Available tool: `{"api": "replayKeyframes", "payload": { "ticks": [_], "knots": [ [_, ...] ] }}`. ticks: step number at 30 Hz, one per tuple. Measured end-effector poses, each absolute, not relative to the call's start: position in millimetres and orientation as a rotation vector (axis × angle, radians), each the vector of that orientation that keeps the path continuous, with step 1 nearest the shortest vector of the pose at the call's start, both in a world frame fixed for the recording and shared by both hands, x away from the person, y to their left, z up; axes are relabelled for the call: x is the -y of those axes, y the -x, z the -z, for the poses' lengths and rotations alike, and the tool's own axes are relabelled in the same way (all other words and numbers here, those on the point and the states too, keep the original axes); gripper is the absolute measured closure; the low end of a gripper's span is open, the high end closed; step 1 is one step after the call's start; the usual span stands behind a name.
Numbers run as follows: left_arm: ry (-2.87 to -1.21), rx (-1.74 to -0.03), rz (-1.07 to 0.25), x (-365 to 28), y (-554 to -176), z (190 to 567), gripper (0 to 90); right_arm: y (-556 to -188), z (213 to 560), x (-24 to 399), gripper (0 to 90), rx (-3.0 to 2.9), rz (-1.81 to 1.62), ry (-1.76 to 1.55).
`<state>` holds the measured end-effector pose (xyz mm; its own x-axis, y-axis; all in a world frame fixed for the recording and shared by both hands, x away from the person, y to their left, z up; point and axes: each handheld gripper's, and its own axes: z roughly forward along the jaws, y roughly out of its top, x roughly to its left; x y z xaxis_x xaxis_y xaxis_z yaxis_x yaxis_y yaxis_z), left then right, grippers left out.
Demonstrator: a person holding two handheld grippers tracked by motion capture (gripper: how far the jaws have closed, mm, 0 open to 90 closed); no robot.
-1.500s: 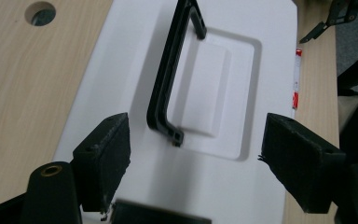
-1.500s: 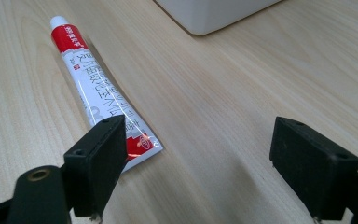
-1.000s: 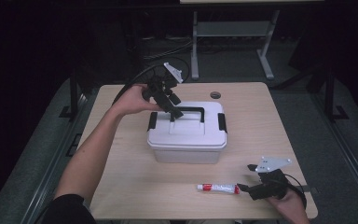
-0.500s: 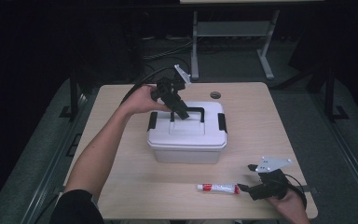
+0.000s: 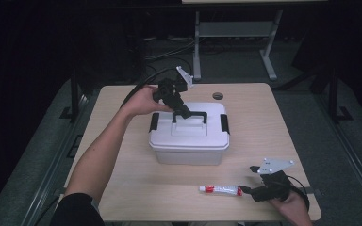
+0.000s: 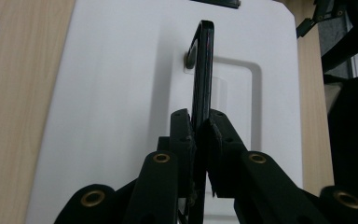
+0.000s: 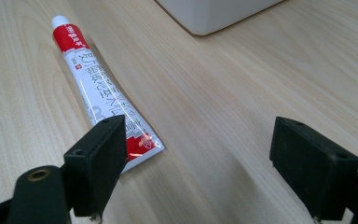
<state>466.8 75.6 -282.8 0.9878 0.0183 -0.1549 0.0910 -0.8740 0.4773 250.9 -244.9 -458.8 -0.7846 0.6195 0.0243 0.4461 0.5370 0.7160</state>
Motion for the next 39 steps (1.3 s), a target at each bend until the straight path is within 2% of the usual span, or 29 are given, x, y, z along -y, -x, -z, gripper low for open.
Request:
{"api": "replayKeyframes", "payload": {
  "ticks": [22, 39],
  "knots": [
    [-2.624, -0.07, 0.167, -78.2, -466.0, 278.0, 84.2, -251.1, 459.1, 246.5, 18.5, -2.539, -1.091, -0.901],
    [-2.596, -0.075, 0.109, -89.8, -461.1, 259.5, 84.4, -250.8, 458.4, 244.8, 18.5, -2.54, -1.089, -0.897]
  ]
}}
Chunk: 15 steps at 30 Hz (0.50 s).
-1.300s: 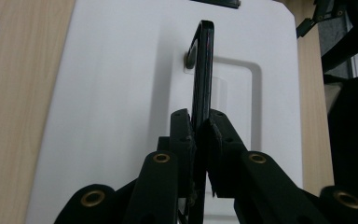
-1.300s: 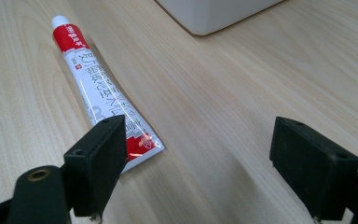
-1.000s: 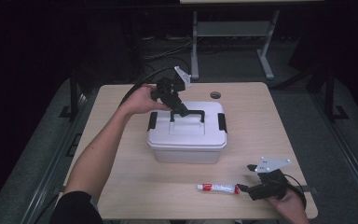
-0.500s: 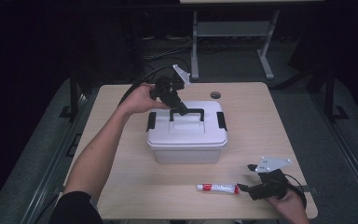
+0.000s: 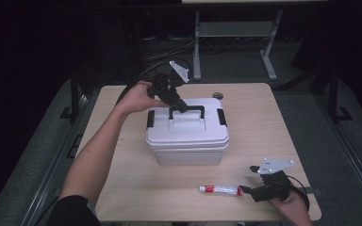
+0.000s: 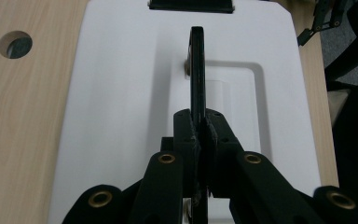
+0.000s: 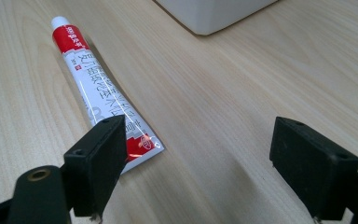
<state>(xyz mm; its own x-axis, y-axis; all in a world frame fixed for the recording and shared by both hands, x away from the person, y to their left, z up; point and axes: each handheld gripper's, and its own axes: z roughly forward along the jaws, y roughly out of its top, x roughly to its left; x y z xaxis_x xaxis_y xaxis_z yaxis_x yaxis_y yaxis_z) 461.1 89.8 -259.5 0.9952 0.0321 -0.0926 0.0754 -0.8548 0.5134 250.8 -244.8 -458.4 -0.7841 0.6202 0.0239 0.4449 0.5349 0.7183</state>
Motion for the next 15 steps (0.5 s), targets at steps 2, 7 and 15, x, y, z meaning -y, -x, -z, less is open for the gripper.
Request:
{"api": "replayKeyframes", "payload": {
  "ticks": [2, 7, 15],
  "knots": [
    [-2.596, -0.077, 0.102, -92.2, -459.5, 256.5, 84.4, -251.3, 458.5, 244.8, 18.5, -2.54, -1.09, -0.888],
    [-2.582, -0.084, 0.078, -99.3, -453.4, 247.6, 84.4, -251.6, 458.5, 243.4, 18.5, -2.544, -1.089, -0.888],
    [-2.573, -0.099, 0.01, -119.3, -436.5, 227.8, 84.4, -250.7, 457.7, 241.2, 18.5, -2.549, -1.085, -0.872]
  ]
}}
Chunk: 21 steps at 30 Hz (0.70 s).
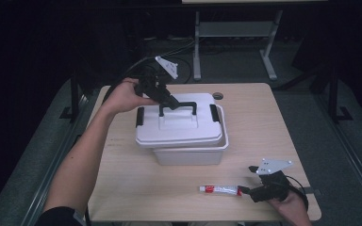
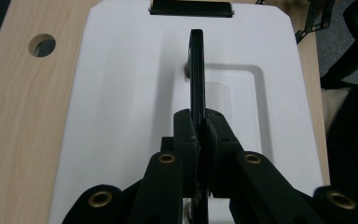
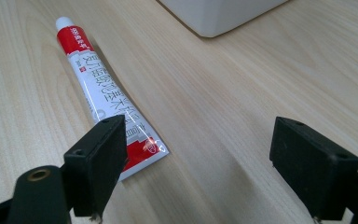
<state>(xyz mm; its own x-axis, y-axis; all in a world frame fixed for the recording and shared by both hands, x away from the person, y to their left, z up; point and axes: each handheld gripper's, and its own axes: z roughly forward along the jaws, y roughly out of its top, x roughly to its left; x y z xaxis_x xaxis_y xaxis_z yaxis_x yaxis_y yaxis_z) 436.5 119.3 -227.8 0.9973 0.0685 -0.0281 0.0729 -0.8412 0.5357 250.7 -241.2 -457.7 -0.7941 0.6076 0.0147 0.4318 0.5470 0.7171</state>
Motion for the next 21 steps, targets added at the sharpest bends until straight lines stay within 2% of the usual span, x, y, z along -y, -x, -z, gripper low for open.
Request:
{"api": "replayKeyframes", "payload": {
  "ticks": [21],
  "knots": [
    [-2.546, -0.233, -0.108, -202.8, -403.8, 200.0, 84.4, -251.0, 456.6, 242.2, 18.4, -2.531, -1.079, -0.871]
  ]
}}
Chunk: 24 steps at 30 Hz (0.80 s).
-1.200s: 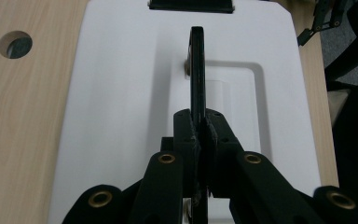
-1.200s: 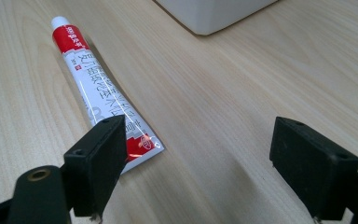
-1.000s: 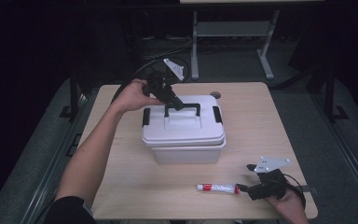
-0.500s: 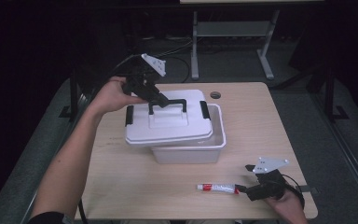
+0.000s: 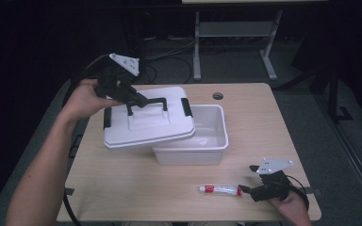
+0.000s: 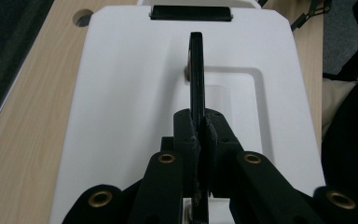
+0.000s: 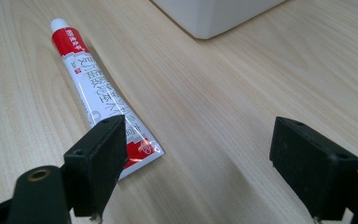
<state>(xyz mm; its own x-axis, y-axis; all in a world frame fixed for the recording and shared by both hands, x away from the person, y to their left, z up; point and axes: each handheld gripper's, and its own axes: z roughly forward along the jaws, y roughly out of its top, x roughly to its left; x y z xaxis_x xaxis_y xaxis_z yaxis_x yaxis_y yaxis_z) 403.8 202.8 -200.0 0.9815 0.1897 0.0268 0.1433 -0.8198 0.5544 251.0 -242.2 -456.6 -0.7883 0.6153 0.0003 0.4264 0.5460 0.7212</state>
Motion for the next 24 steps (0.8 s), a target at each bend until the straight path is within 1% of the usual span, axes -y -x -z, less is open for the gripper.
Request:
{"api": "replayKeyframes", "payload": {
  "ticks": [3, 4, 6, 7, 10, 24],
  "knots": [
    [-2.541, -0.258, -0.12, -221.3, -398.1, 201.1, 84.4, -250.5, 456.5, 239.5, 18.5, -2.538, -1.069, -0.87],
    [-2.541, -0.258, -0.12, -221.3, -398.1, 201.1, 84.5, -250.6, 456.6, 238.8, 18.5, -2.539, -1.069, -0.863],
    [-2.52, -0.298, -0.132, -237.9, -391.3, 202.3, 84.4, -250.3, 456.5, 237.3, 18.5, -2.543, -1.061, -0.863],
    [-2.52, -0.298, -0.132, -237.9, -391.3, 202.3, 84.5, -250.3, 456.5, 237.3, 18.5, -2.543, -1.061, -0.863],
    [-2.512, -0.334, -0.148, -259.3, -383.8, 203.8, 84.4, -250.1, 456.0, 235.8, 18.4, -2.547, -1.048, -0.857],
    [-2.47, -0.449, -0.185, -320.2, -356.9, 216.0, 84.5, -248.9, 455.2, 228.9, 18.5, -2.535, -1.038, -0.866]
  ]
}}
